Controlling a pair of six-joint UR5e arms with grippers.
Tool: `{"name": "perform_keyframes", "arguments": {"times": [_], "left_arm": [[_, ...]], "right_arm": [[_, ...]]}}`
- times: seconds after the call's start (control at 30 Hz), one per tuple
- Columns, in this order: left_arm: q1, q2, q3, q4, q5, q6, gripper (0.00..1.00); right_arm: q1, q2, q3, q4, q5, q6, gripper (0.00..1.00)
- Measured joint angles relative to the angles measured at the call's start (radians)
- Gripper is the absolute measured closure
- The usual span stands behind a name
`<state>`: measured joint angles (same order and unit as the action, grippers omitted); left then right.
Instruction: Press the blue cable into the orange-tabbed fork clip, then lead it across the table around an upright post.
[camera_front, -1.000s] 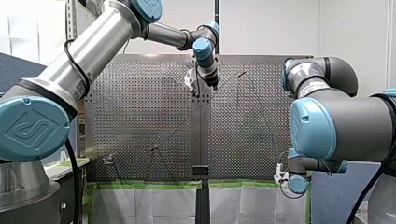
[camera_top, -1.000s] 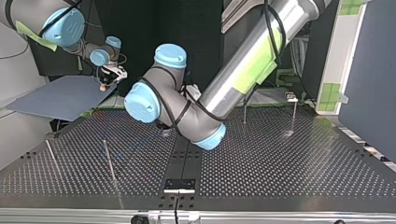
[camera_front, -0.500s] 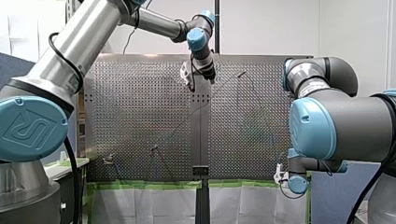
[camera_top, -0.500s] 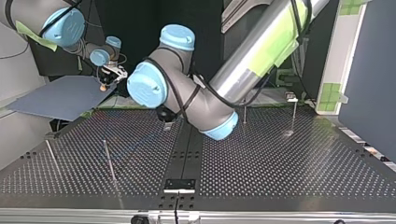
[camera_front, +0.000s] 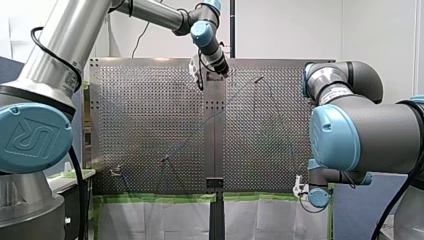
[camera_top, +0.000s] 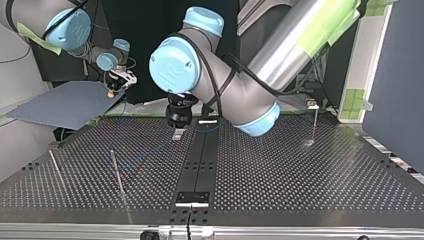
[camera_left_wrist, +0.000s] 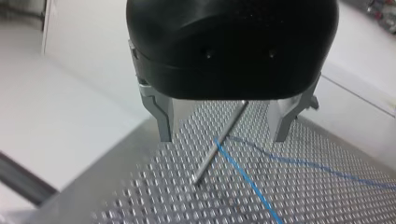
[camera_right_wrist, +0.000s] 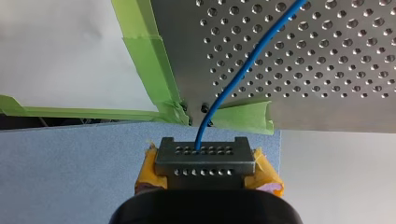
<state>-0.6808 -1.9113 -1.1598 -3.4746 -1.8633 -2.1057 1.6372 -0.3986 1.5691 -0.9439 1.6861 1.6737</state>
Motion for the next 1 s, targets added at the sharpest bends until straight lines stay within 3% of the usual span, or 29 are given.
{"name": "perform_keyframes", "arguments": {"times": [0.2, 0.8, 1.0], "left_arm": [[-0.003, 0.052, -0.052, 0.052, 0.012, 0.031, 0.00], [0.017, 0.231, -0.232, 0.231, 0.076, 0.059, 0.00], [-0.015, 0.262, -0.293, 0.292, 0.118, 0.098, 0.00]], "right_arm": [[0.000, 0.000, 0.000, 0.000, -0.003, 0.000, 1.00], [0.005, 0.000, -0.009, 0.000, -0.023, -0.010, 1.00], [0.008, 0.000, -0.009, 0.000, -0.023, -0.011, 1.00]]}}
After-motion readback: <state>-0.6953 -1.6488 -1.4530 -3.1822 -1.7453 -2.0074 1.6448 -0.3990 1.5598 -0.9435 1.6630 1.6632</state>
